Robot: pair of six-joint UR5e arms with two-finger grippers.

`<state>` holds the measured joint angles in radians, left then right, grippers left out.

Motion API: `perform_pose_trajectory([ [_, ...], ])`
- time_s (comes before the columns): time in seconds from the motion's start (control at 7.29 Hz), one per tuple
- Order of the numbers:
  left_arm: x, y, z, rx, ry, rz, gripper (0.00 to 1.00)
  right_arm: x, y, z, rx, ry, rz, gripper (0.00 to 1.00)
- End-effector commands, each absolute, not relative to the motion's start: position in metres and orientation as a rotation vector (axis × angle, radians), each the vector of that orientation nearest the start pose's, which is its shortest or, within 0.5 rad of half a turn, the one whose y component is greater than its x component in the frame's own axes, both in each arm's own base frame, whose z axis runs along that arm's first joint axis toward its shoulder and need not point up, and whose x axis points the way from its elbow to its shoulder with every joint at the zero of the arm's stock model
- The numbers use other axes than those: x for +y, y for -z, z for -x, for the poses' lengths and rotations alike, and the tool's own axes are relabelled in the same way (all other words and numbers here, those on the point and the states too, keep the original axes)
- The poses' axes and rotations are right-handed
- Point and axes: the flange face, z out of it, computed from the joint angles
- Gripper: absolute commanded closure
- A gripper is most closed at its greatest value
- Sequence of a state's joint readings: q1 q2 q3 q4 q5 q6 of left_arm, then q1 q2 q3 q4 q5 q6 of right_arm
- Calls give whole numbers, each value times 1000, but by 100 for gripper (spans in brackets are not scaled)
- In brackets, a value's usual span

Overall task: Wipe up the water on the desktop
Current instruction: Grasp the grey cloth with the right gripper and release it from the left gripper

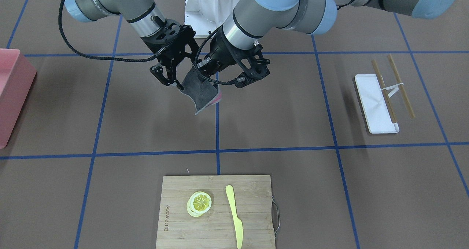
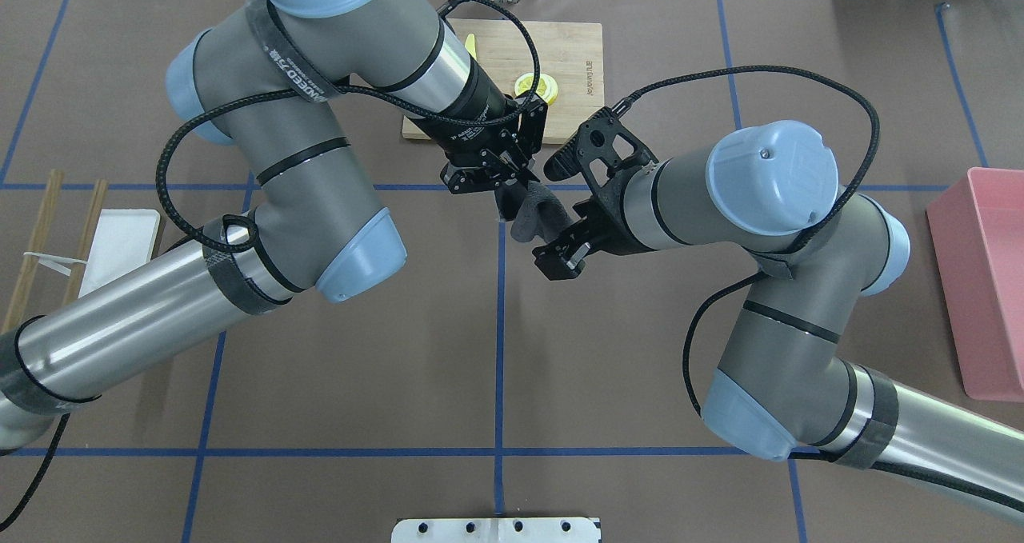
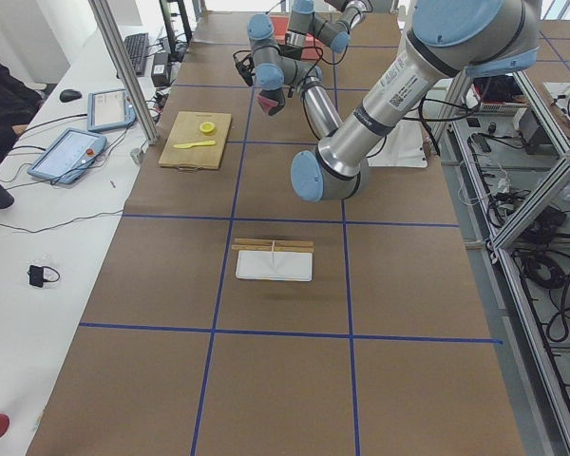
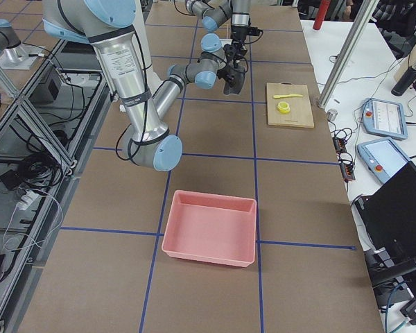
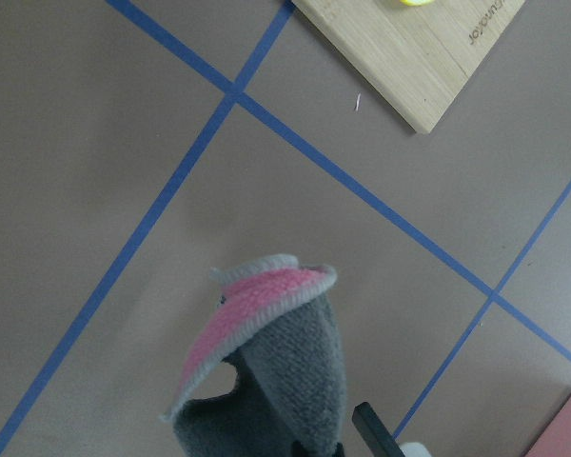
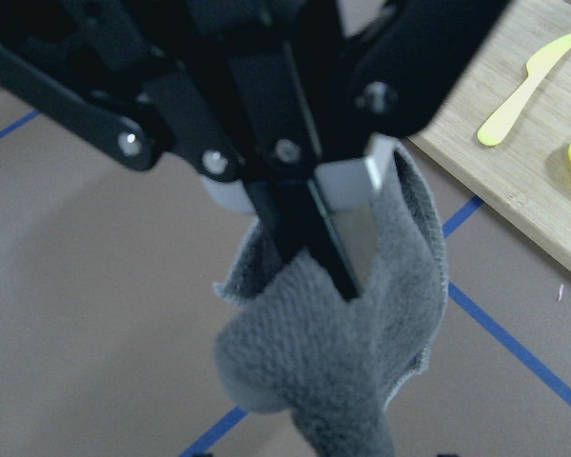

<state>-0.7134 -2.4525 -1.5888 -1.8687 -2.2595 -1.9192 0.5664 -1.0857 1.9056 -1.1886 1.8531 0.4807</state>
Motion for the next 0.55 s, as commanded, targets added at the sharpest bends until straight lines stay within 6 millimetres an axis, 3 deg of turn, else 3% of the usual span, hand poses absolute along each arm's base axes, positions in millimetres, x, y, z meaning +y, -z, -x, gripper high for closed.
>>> perform_pose_trajectory([
  [0.0,-500,-65,-471,1236,499,386,100,-404,-191,443,-1025,611,-724,79],
  [0.14,-501,-65,-472,1235,498,386,100,-404,-191,443,-1032,611,-733,98],
  [0.41,-503,-68,-474,1230,498,387,100,-404,-192,445,-1041,603,-732,100],
])
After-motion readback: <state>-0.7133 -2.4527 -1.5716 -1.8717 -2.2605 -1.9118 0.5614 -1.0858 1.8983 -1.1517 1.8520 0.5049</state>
